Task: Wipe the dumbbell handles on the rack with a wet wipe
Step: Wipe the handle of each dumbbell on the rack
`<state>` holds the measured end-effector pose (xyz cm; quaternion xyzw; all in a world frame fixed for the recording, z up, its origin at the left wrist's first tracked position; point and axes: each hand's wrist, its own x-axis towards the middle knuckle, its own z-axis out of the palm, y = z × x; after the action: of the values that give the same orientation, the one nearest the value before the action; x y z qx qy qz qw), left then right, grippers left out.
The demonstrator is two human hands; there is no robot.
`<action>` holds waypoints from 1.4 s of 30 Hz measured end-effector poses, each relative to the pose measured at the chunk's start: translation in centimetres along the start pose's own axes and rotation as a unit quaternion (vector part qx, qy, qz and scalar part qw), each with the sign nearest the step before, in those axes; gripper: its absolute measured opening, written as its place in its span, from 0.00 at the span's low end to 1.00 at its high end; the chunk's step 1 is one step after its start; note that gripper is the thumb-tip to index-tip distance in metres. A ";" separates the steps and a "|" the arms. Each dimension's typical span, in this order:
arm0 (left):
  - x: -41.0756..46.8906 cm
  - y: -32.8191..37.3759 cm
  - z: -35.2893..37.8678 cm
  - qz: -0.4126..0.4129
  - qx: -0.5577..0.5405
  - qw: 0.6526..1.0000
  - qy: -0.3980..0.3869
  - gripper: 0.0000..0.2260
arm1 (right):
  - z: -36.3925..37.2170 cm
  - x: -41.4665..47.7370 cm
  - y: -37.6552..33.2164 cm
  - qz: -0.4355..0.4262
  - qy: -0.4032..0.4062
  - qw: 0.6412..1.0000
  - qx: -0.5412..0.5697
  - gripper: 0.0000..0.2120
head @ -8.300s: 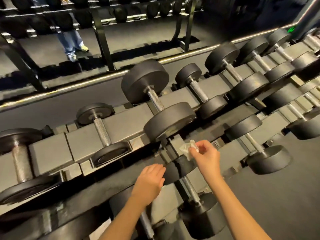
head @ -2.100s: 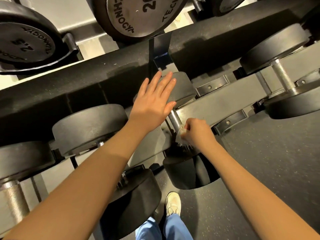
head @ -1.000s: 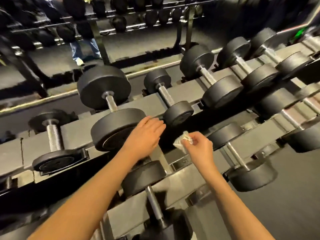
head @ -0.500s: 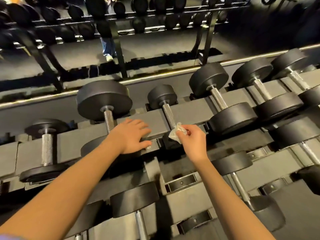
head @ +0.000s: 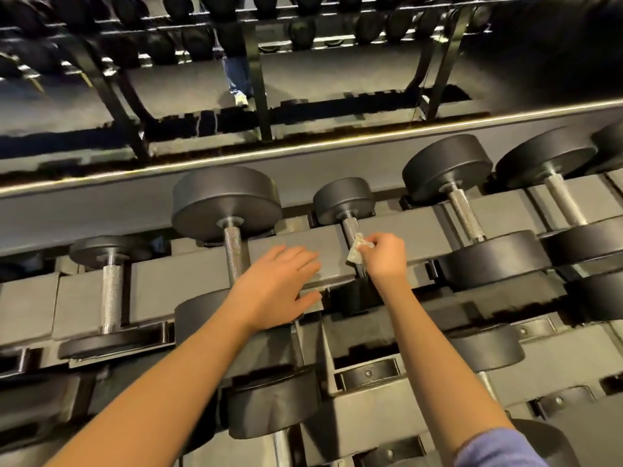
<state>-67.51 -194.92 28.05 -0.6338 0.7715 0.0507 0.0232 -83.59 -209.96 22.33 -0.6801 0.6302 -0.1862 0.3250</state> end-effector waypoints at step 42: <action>0.5 1.1 -1.0 -0.076 0.020 0.996 -0.046 0.25 | 0.5 2.2 1.5 -0.123 -0.058 0.979 -0.153 0.08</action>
<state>-68.69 -195.26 29.03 -0.6871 0.7200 0.0621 0.0750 -84.00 -211.98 20.62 -0.8036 0.5429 -0.0863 0.2279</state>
